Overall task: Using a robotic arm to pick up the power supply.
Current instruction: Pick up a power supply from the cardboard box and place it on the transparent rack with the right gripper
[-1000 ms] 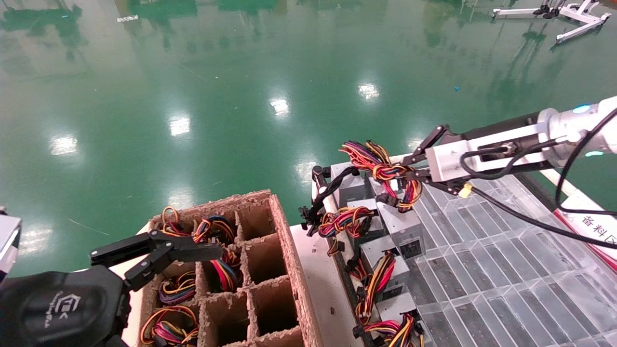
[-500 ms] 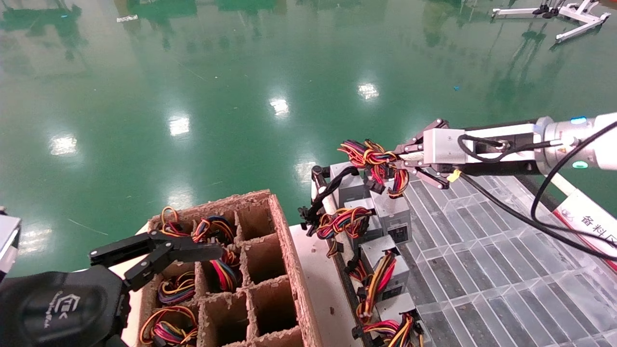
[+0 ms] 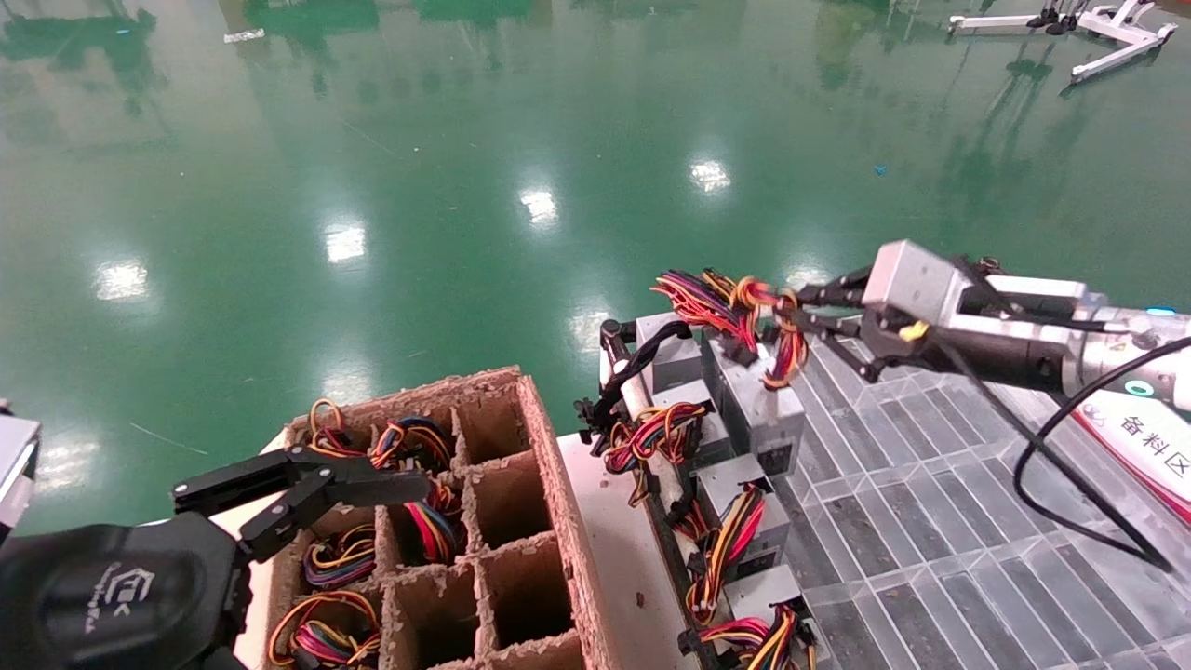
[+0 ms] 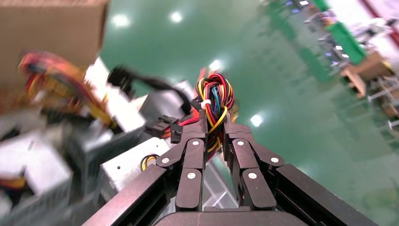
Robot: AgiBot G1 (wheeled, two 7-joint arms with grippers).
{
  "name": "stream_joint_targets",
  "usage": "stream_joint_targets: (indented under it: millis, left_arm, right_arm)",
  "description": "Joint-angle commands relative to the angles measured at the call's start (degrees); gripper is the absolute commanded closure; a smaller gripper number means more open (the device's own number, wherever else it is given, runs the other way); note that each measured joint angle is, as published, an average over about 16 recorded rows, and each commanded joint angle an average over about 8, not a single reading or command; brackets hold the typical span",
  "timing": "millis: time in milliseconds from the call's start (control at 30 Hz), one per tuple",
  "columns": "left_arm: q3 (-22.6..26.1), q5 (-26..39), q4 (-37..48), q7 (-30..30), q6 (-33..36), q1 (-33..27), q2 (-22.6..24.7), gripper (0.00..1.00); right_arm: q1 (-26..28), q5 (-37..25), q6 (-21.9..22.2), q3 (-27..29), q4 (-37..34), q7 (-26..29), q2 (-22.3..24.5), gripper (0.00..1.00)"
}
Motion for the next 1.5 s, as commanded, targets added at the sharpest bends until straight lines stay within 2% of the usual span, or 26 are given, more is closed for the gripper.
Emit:
stream_joint_targets:
  millis: [33, 400, 1100, 1133, 1367, 1400, 1500]
  left_arm:
    - [0.00, 0.00, 0.00, 0.00, 0.00, 0.00, 0.00, 0.00]
    - [0.02, -0.01, 0.00, 0.01, -0.01, 0.00, -0.01, 0.00]
    - [0.05, -0.03, 0.00, 0.03, -0.02, -0.01, -0.02, 0.00]
    - [0.05, -0.04, 0.00, 0.03, -0.02, -0.01, -0.02, 0.00]
    - [0.06, -0.05, 0.01, 0.03, -0.03, -0.01, -0.03, 0.00]
    - [0.06, -0.05, 0.01, 0.03, -0.04, 0.00, -0.03, 0.00]
    - [0.06, -0.05, 0.01, 0.03, -0.04, 0.00, -0.03, 0.00]
  right_arm:
    - [-1.18, 1.93, 0.11, 1.37, -0.10, 0.83, 0.52, 1.00]
    - [-5.76, 5.24, 2.53, 3.72, 1.06, 2.57, 1.95, 1.00]
    - [-8.49, 5.36, 2.69, 3.87, 2.37, 9.08, 3.68, 0.98]
    - [-8.59, 5.37, 2.85, 3.88, 2.40, 9.31, 3.65, 0.91]
    - [-9.09, 5.61, 3.58, 4.04, 2.54, 10.76, 3.48, 0.06]
    - [-9.12, 5.65, 3.60, 4.07, 2.54, 10.88, 3.48, 0.01]
    - [-9.17, 5.71, 3.63, 4.10, 2.54, 10.98, 3.46, 0.00]
